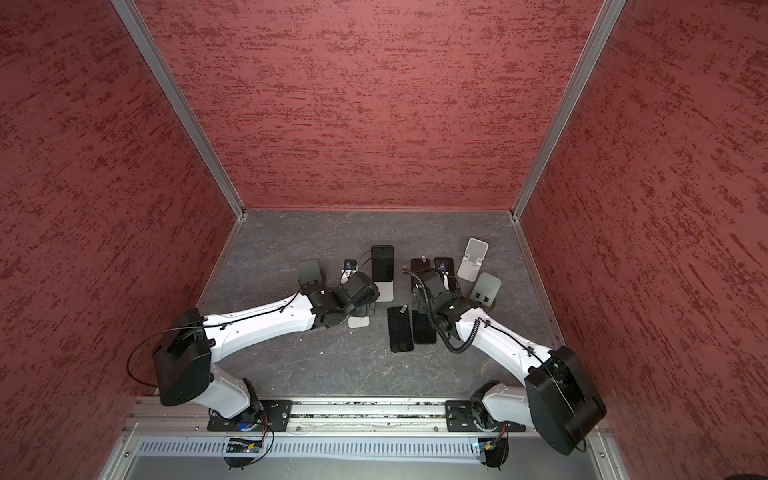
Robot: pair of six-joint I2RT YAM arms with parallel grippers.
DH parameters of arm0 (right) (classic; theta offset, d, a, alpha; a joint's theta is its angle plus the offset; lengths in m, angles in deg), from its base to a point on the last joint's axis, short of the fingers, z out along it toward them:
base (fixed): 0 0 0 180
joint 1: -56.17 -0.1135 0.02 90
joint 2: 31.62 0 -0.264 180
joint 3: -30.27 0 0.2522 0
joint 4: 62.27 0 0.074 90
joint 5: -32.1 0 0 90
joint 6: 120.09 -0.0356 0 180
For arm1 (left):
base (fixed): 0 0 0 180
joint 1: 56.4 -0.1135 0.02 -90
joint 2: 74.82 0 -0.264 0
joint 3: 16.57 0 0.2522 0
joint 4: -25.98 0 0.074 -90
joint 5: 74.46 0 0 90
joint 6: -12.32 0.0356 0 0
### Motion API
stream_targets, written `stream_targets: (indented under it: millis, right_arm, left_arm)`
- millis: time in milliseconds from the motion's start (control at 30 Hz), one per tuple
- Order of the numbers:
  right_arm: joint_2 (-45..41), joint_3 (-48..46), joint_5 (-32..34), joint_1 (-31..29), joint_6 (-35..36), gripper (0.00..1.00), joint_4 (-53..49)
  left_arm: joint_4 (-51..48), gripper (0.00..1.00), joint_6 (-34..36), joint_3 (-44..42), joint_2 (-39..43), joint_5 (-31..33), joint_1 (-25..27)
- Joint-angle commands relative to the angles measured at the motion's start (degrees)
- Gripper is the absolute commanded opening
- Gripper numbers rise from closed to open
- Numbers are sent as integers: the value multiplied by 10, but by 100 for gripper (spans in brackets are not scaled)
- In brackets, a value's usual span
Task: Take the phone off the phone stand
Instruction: 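Move the left gripper to the nearby white phone stand and grip its plate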
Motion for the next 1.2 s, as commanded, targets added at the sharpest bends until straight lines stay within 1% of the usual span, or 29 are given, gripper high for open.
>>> stream_targets:
  millis: [0, 200, 433, 600, 767, 900, 967, 1067, 1167]
  right_arm:
    - [-5, -11, 11, 10, 6, 99, 24]
    - [-4, -27, 4, 17, 11, 99, 35]
    - [-5, -38, 0, 25, 15, 99, 44]
    - [-4, -42, -4, 29, 16, 99, 47]
    - [-5, -47, -6, 32, 16, 99, 48]
    - [-6, -51, -6, 34, 15, 99, 48]
    - [-7, -53, -6, 36, 15, 99, 49]
    - [-9, -54, -7, 36, 14, 99, 48]
    - [-12, -56, -8, 36, 14, 99, 49]
  left_arm:
    - [7, 100, -36, 18, -16, 16, 2]
    - [29, 100, -35, 21, -35, 26, 1]
    - [68, 91, -31, 7, -39, 38, 0]
    - [63, 86, -29, 16, -54, 45, -4]
    - [63, 84, -28, 19, -65, 45, -9]
    - [65, 78, -28, 17, -67, 47, -11]
    - [66, 72, -27, 15, -67, 49, -12]
    - [68, 59, -25, 12, -66, 54, -12]
    - [69, 56, -23, 6, -59, 60, -14]
